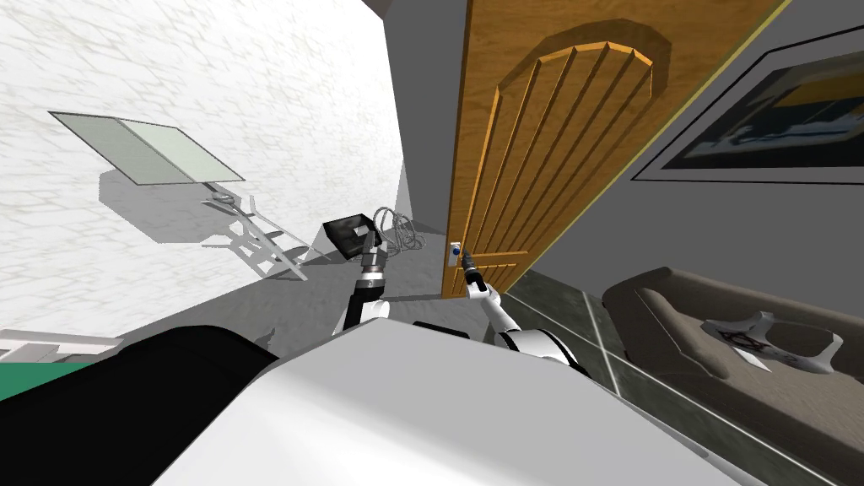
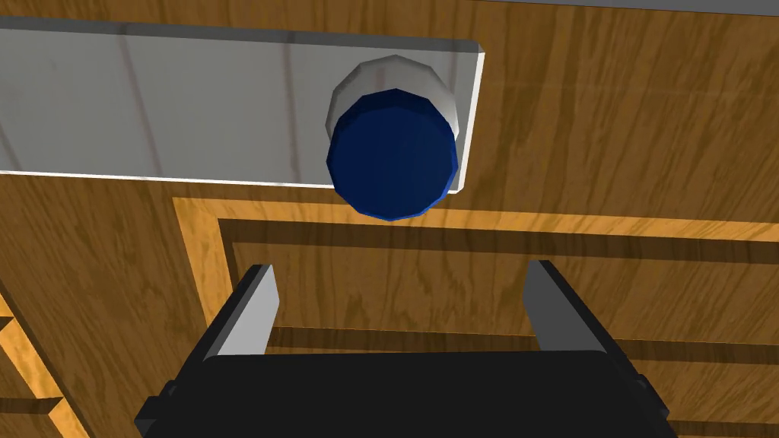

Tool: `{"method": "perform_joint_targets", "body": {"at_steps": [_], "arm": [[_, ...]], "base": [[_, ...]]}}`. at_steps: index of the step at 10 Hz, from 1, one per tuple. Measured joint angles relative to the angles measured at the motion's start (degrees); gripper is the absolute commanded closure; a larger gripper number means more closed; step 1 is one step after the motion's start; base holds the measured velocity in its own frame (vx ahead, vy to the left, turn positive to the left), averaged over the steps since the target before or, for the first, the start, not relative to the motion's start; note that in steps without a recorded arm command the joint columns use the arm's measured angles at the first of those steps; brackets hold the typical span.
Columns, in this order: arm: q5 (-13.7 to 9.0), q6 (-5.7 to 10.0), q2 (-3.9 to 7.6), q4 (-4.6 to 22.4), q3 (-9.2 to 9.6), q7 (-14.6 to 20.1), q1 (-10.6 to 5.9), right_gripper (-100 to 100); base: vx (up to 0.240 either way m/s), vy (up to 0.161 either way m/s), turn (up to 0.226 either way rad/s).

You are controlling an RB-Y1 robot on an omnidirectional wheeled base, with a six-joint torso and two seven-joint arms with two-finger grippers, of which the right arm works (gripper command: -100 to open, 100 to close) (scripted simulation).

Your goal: Push the door open

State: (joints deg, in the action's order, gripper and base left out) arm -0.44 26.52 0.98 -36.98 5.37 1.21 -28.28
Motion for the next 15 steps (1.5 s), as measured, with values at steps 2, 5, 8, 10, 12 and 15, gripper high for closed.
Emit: {"method": "perform_joint_targets", "body": {"at_steps": [2,5,8,10,12,15], "arm": [[-0.1,0.13,-1.71,0.8,-0.45,-0.3,-0.64,-100],[-0.1,0.28,-1.71,0.7,-0.47,-0.3,-0.83,100],[-0.1,0.06,-1.71,0.9,-0.40,-0.4,-0.54,100],[-0.2,-0.05,-1.16,1.1,-0.62,-0.4,-0.23,100],[-0.5,-1.00,-0.52,-0.4,-1.54,-1.0,0.91,100],[-1.3,0.13,0.69,0.6,-3.13,-1.0,0.40,100]], "base": [[0.140,0.047,0.011],[-0.022,-0.008,0.002],[-0.010,-0.003,-0.003],[0.106,0.122,-0.042],[0.157,0.172,-0.061],[0.199,0.145,-0.049]]}}
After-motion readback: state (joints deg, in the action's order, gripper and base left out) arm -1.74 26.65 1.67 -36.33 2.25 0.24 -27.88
